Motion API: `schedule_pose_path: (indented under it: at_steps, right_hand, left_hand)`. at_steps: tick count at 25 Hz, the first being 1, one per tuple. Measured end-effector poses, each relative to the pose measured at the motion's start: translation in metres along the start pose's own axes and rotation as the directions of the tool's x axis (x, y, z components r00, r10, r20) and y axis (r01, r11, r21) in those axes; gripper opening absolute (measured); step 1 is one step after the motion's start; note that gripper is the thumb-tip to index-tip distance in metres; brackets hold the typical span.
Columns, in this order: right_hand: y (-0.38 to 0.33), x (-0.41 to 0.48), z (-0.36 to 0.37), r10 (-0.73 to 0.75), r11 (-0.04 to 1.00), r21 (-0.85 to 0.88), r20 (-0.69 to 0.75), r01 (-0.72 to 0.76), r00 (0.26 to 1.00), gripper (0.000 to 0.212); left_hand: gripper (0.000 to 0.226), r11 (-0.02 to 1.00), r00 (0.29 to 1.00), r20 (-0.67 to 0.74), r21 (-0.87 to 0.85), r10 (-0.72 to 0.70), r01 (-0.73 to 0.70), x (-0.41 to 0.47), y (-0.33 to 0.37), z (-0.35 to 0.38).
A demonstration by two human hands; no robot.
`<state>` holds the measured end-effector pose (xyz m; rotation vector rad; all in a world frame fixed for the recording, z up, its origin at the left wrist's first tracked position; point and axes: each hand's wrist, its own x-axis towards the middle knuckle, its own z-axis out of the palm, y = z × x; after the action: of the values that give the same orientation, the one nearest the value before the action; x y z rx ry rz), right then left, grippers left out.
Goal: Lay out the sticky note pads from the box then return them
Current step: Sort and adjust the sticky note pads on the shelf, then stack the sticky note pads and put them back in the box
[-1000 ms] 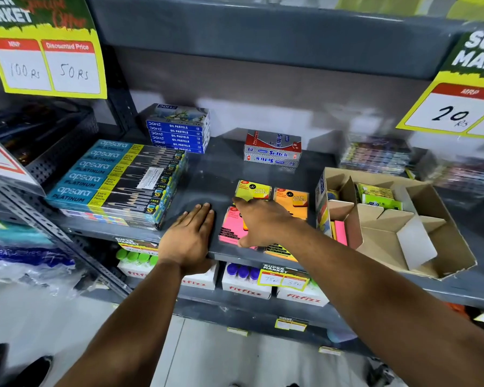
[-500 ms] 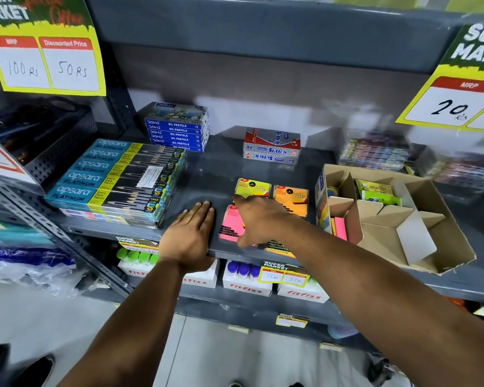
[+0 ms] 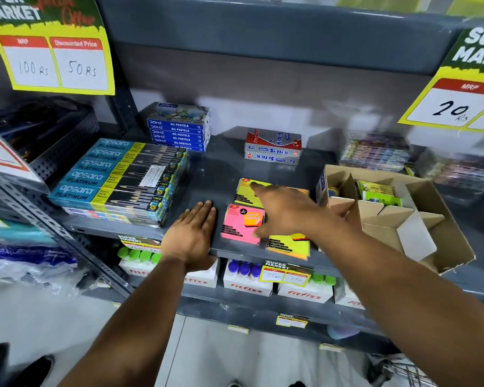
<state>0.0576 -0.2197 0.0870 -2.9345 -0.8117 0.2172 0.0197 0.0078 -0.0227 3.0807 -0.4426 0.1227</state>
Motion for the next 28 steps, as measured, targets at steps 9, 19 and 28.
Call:
schedule_pose_path:
  at_steps: [9, 19, 28]
  right_hand:
    - [0.034, -0.037, 0.009, 0.022, 0.969, -0.246, 0.152, 0.016, 0.988, 0.089]
    - [0.044, 0.008, -0.013, 0.069, 0.991, -0.114, -0.029, -0.072, 0.997, 0.089]
    - [0.044, 0.091, 0.017, 0.11, 0.993, 0.031, 0.0, -0.11, 0.994, 0.097]
  left_hand:
    - [0.109, 0.999, 1.0, 0.001, 0.04, 0.0, 0.0, 0.001, -0.001, 0.003]
    - [0.099, 1.0, 1.0, 0.001, 0.011, -0.002, 0.002, 0.002, 0.0, 0.0]
    - [0.088, 1.0, 1.0, -0.014, -0.015, 0.008, -0.008, -0.001, -0.001, 0.001]
